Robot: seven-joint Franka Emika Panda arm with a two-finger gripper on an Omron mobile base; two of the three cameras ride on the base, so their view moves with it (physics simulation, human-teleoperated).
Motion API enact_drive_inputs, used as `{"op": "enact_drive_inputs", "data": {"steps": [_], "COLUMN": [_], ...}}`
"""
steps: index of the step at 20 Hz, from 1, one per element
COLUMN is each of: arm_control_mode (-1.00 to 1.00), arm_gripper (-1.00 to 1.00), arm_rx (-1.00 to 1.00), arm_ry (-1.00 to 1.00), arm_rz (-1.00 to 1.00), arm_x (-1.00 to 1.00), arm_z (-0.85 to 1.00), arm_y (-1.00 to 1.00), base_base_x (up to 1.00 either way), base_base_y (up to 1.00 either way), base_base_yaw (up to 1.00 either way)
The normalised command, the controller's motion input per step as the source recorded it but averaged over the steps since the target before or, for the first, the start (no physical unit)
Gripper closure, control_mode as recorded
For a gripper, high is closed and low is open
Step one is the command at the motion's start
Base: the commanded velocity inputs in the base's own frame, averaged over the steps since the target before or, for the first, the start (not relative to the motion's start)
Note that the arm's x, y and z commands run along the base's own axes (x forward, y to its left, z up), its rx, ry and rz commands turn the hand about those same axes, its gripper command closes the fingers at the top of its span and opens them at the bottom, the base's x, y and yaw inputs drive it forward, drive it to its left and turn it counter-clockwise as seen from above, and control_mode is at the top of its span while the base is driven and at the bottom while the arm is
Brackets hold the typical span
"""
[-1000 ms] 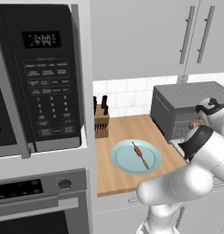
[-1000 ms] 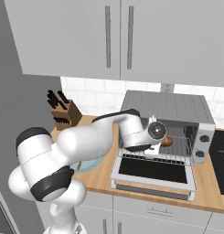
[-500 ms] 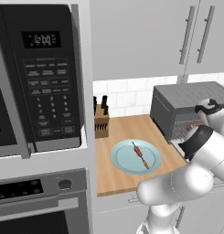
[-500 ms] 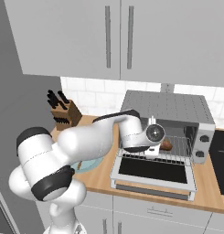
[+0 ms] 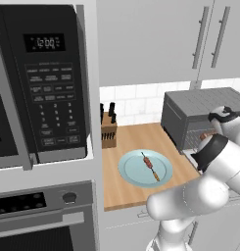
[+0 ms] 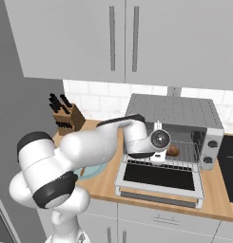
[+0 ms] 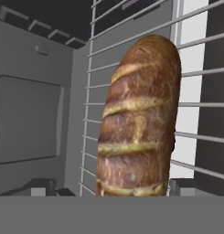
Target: Pick up the kebab skewer and baguette bread, and place them inside the toaster oven. Close the toaster oven door and start by setting the timer.
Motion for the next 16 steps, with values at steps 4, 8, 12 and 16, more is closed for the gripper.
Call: {"op": "enact_drive_inputs", "data": {"steps": [4, 8, 12, 16], "arm_control_mode": [-1.00, -1.00, -1.00, -1.00], "arm_gripper": [-1.00, -1.00, -1.00, -1.00], "arm_rx": [0.00, 0.00, -0.01, -0.06], "arm_ry": [-0.01, -0.04, -0.01, 0.00], "arm_rz": [0.00, 0.00, 0.00, 0.03], "arm_x": [0.00, -0.30, -0.83, -0.61], "arm_z": [0.00, 0.47, 0.37, 0.53], "arm_y": [-0.03, -0.11, 0.00, 0.04], "base_base_x": [0.00, 0.00, 0.00, 0.00], "base_base_y": [0.00, 0.00, 0.00, 0.00], "base_base_yaw": [0.00, 0.00, 0.00, 0.00]}}
